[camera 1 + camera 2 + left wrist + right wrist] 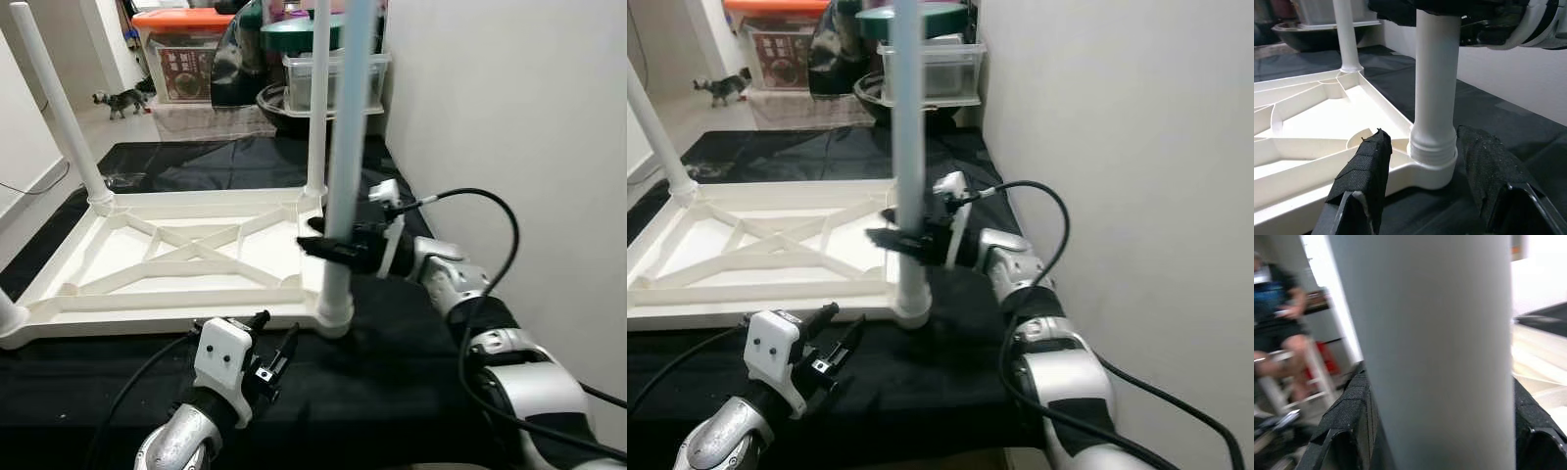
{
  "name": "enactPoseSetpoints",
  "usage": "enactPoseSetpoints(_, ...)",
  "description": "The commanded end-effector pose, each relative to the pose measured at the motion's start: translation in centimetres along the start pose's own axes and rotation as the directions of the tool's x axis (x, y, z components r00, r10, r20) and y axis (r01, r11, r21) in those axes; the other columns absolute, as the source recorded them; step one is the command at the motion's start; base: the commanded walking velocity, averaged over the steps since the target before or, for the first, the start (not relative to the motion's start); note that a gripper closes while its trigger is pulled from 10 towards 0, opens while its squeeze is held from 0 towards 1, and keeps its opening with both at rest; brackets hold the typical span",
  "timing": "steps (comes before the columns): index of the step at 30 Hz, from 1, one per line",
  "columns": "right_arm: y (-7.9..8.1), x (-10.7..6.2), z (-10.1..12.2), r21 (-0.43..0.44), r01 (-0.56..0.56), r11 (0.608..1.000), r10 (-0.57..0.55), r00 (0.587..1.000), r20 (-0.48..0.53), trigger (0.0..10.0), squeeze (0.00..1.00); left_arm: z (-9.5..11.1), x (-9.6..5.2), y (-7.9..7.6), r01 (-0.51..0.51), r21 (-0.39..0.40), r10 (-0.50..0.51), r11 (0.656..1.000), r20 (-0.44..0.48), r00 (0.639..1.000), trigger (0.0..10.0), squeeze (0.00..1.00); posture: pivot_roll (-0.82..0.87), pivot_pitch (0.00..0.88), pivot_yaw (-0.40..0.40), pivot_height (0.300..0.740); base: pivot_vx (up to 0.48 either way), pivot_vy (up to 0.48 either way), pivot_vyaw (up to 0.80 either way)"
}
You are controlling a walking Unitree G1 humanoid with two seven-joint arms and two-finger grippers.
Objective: Building children table
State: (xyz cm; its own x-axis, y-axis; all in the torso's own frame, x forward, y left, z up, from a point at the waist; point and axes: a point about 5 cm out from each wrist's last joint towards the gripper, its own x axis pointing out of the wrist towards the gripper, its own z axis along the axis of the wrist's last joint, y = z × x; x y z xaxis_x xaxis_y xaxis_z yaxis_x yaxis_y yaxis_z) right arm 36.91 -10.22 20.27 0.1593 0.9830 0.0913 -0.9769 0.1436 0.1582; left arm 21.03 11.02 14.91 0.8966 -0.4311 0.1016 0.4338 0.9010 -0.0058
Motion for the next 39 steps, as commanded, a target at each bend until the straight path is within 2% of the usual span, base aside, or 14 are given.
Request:
enactPoseSetpoints(1, 0.4, 1.0, 0.5, -0.005, -0.081, 0.997, 0.081, 0.997, -0.015, 10.0, 0.00, -0.3, 0.0, 0.3, -0.012, 0.006, 0.012, 1.000, -0.012, 1.000, 10.0, 0.00, 0.02, 0.000, -0.035, 0.740, 0.000, 0.000, 0.00)
enactPoseSetpoints(4, 0.7, 1.2, 0.6, -0.011, -0.130, 0.991, 0.130, 0.991, -0.029, 10.0, 0.00, -0.3, 0.1, 0.3, -0.012, 0.007, 0.012, 1.000, -0.011, 1.000, 10.0, 0.00, 0.02, 0.000, -0.035, 0.740, 0.000, 0.000, 0.00)
enactPoseSetpoints(5, 0.7, 1.2, 0.6, -0.019, -0.127, 0.992, 0.127, 0.991, -0.037, 4.7, 0.00, -0.4, 0.1, 0.2, -0.010, 0.006, 0.010, 1.000, -0.011, 1.000, 10.0, 0.00, 0.01, 0.000, -0.035, 0.740, 0.000, 0.000, 0.00)
enactPoseSetpoints(6, 0.7, 1.2, 0.6, -0.019, -0.127, 0.992, 0.127, 0.991, -0.037, 4.7, 0.00, -0.4, 0.1, 0.2, -0.010, 0.006, 0.010, 1.000, -0.011, 1.000, 10.0, 0.00, 0.01, 0.000, -0.035, 0.740, 0.000, 0.000, 0.00)
enactPoseSetpoints(7, 0.7, 1.1, 0.5, -0.015, -0.131, 0.991, 0.131, 0.991, -0.031, 0.0, 0.00, -0.4, 0.1, 0.1, -0.007, 0.004, 0.007, 1.000, -0.010, 1.000, 10.0, 0.00, 0.01, 0.000, -0.035, 0.740, 0.000, 0.000, 0.00)
enactPoseSetpoints(20, -2.1, 1.4, -1.0, 0.006, 0.469, 0.883, -0.469, 0.882, 0.051, 0.0, 0.00, -0.4, 0.3, 0.3, -0.012, 0.012, 0.012, 1.000, -0.004, 1.000, 10.0, 0.00, 0.00, 0.000, -0.038, 0.740, 0.000, 0.000, 0.00)
enactPoseSetpoints(22, -3.9, -0.9, -1.5, -0.002, 0.805, 0.593, -0.805, 0.593, 0.030, 0.0, 0.00, -0.4, 0.3, 0.5, -0.017, 0.010, 0.017, 1.000, -0.002, 1.000, 10.0, 0.00, -0.01, 0.000, -0.027, 0.740, 0.000, 0.000, 0.00)
enactPoseSetpoints(23, -3.9, -0.9, -1.5, -0.002, 0.805, 0.593, -0.805, 0.593, 0.030, 0.0, 0.00, -0.4, 0.3, 0.5, -0.017, 0.010, 0.017, 1.000, -0.002, 1.000, 10.0, 0.00, -0.01, 0.000, -0.027, 0.740, 0.000, 0.000, 0.00)
enactPoseSetpoints(24, -5.0, -6.0, -2.6, 0.035, 0.993, 0.114, -0.993, 0.114, 0.000, 0.0, 0.00, -0.5, 0.4, 0.5, -0.014, 0.008, 0.014, 1.000, -0.001, 1.000, 10.0, 0.00, -0.01, 0.000, -0.026, 0.740, 0.000, 0.000, 0.00)
enactPoseSetpoints(26, -5.0, -6.0, -2.6, 0.035, 0.993, 0.114, -0.993, 0.114, 0.000, 0.0, 0.00, -0.5, 0.4, 0.5, -0.014, 0.008, 0.014, 1.000, -0.001, 1.000, 10.0, 0.00, -0.01, 0.000, -0.026, 0.740, 0.000, 0.000, 0.00)
enactPoseSetpoints(29, -4.8, -8.4, -2.9, 0.039, 0.992, -0.117, -0.993, -0.117, 0.011, 0.0, 0.00, -0.5, 0.5, 0.4, -0.011, 0.008, 0.011, 1.000, 0.001, 1.000, 10.0, 0.00, -0.01, 0.000, -0.030, 0.740, 0.000, 0.000, 0.00)
enactPoseSetpoints(35, -4.4, -6.6, -2.5, 0.083, 0.978, -0.191, -0.979, -0.196, 0.055, 0.0, 0.00, -0.5, 0.4, 0.4, -0.010, 0.011, 0.010, 1.000, -0.002, 1.000, 10.0, 0.00, -0.01, 0.000, -0.030, 0.740, 0.000, 0.000, 0.00)
enactPoseSetpoints(36, -4.4, -5.5, -2.2, 0.096, 0.987, -0.131, -0.987, -0.139, 0.076, 10.0, 0.00, -0.5, 0.4, 0.4, -0.009, 0.010, 0.009, 1.000, -0.002, 1.000, 10.0, 0.00, -0.02, 0.000, -0.028, 0.740, 0.000, 0.000, 0.00)
enactPoseSetpoints(39, -4.3, -3.9, -1.4, 0.107, 0.993, -0.042, -0.990, -0.055, 0.129, 10.0, 0.02, -0.5, 0.5, 0.4, -0.008, 0.009, 0.008, 1.000, 0.000, 1.000, 10.0, 0.00, -0.02, 0.000, -0.027, 0.740, 0.000, 0.000, 0.00)
